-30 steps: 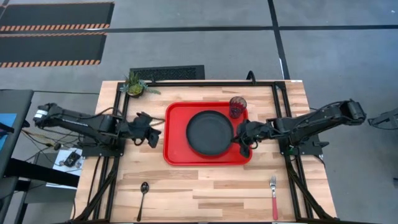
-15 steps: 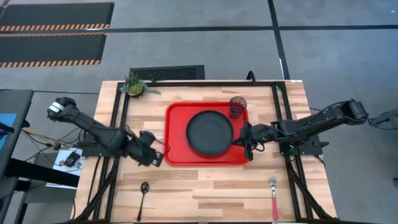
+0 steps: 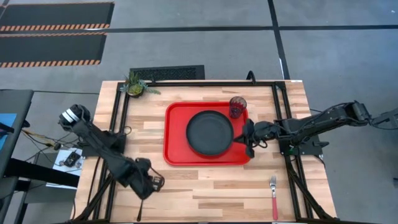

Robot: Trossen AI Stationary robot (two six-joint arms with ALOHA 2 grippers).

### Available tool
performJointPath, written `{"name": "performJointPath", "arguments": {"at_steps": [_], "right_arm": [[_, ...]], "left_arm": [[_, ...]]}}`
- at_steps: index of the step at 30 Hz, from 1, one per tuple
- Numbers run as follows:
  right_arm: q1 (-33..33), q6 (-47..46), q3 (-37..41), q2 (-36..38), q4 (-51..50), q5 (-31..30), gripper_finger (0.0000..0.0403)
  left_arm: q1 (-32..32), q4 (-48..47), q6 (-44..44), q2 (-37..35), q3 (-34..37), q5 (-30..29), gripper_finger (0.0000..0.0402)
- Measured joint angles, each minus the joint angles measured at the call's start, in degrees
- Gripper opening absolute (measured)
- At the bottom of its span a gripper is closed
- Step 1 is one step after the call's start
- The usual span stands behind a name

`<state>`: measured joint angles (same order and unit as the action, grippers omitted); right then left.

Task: Pick and place plate/cup/fork/spoon on tray
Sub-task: Put the black spoon on the red serving tray to the left of the black plate

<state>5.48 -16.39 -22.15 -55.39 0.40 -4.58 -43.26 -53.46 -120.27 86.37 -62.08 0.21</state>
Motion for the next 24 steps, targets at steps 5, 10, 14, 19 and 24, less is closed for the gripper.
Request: {"name": "performJointPath", "arguments": {"at_steps": [5, 10, 14, 19, 24], "right_arm": [[0.0, 1.03, 0.0, -0.1, 0.05, 0.22, 0.0008], [0.11, 1.29, 0.0, -0.1, 0.05, 0.25, 0.0008], [0.11, 1.32, 0.0, -0.1, 0.05, 0.29, 0.0008], [0.11, 1.26, 0.0, -0.1, 0.05, 0.27, 0.0009], [0.11, 1.32, -0.02, -0.1, 0.06, 0.27, 0.0009]], "left_arm": [[-3.9, 3.21, -7.78, 4.45, 0.0, 1.17, 0.0127], [-5.63, 7.83, -10.67, 8.64, 0.04, 4.1, 0.0168], [-5.56, 9.48, -10.64, 12.16, 0.04, 4.25, 0.0164], [-5.58, 9.06, -11.16, 14.91, 0.28, 6.91, 0.0142], [-5.58, 8.16, -11.36, 15.08, 0.41, 7.08, 0.0135]]}}
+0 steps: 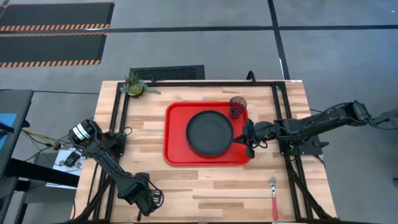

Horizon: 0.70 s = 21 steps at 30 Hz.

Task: Pick and place plate/cup/fork/spoon on tray
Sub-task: Put the black spoon on the red serving tray to the left of the black plate

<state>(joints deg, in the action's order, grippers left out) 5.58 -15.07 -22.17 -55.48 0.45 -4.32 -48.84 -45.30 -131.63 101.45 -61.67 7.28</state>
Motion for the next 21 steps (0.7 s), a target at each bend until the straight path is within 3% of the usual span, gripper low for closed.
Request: {"name": "performJointPath", "arguments": {"at_steps": [12, 21], "right_arm": [[0.0, 0.09, -0.02, 0.0, 0.02, 0.0, 0.001], [0.0, -0.04, -0.03, 0.0, -0.01, -0.1, 0.001]], "left_arm": [[0.09, 7.75, -0.05, -0.31, 4.73, 0.0, 0.013], [-0.26, 8.09, 1.52, -0.26, 4.75, 0.03, 0.0032]]}}
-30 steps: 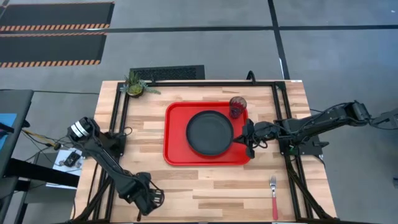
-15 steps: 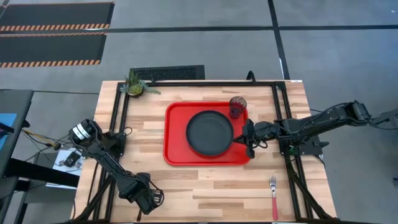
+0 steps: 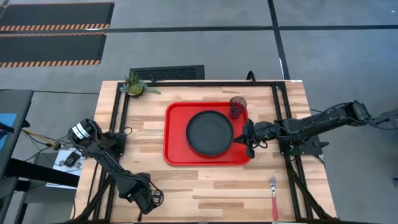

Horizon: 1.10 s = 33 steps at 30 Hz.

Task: Pick and place plate/cup/fork/spoon on tray
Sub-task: Put the black spoon on the red serving tray to the left of the black plate

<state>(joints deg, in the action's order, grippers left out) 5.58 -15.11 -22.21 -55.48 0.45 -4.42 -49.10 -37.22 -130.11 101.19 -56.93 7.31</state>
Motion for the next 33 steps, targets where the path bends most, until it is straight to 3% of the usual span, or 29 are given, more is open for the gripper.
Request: {"name": "performJointPath", "arguments": {"at_steps": [3, 10, 21, 25, 33], "right_arm": [[0.0, -0.02, -0.01, 0.0, 0.0, -0.01, 0.001], [-0.98, 0.02, -0.01, 0.0, -0.04, -0.1, 0.001], [-1.25, -0.89, -0.01, 0.02, -0.22, -0.2, 0.0011], [-1.25, -1.77, -0.01, 0.02, -0.22, -0.14, 0.0011], [-1.18, -2.93, -0.01, 0.02, -0.13, -0.14, 0.0011]], "left_arm": [[0.0, 0.22, 0.28, 0.0, 0.03, -0.03, 0.0006], [1.85, 3.86, 0.73, -1.49, 0.23, -2.61, 0.0003], [12.27, 4.5, 8.56, -12.12, 0.15, -21.77, 0.0001], [19.34, 2.37, 16.32, -15.38, 0.09, -21.86, 0.0], [39.21, 0.12, 37.01, -16.44, 0.09, -14.91, 0.0]]}}
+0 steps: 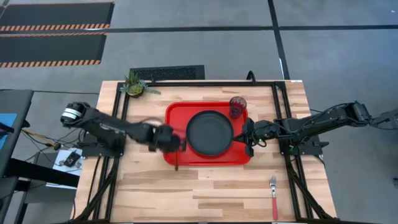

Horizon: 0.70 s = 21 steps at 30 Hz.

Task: Pick and place plate/cup/fork/spoon on tray
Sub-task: Put the black spoon on the red serving tray to the left of the black plate

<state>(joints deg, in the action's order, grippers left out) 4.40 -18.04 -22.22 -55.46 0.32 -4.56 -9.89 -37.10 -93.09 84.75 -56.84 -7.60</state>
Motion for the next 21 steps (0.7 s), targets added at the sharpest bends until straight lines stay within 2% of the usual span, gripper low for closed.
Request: {"name": "performJointPath", "arguments": {"at_steps": [6, 12, 15, 21], "right_arm": [[0.02, -0.13, 0.0, 0.0, 0.0, 0.0, 0.0011], [-0.04, -1.49, 0.0, 0.0, 0.07, 0.0, 0.0011], [-0.04, -1.57, 0.0, 0.0, 0.09, -0.32, 0.0011], [-0.04, -1.57, 0.0, 0.0, 0.15, -1.42, 0.0011]], "left_arm": [[15.54, 0.44, 13.26, 0.0, 0.0, 5.39, 0.0], [25.84, 0.12, 20.58, 1.44, 0.02, 9.78, 0.0], [27.77, 0.72, 21.96, 3.93, -0.18, 12.34, 0.0], [27.5, 1.27, 22.0, 9.94, -1.91, 15.05, 0.0]]}}
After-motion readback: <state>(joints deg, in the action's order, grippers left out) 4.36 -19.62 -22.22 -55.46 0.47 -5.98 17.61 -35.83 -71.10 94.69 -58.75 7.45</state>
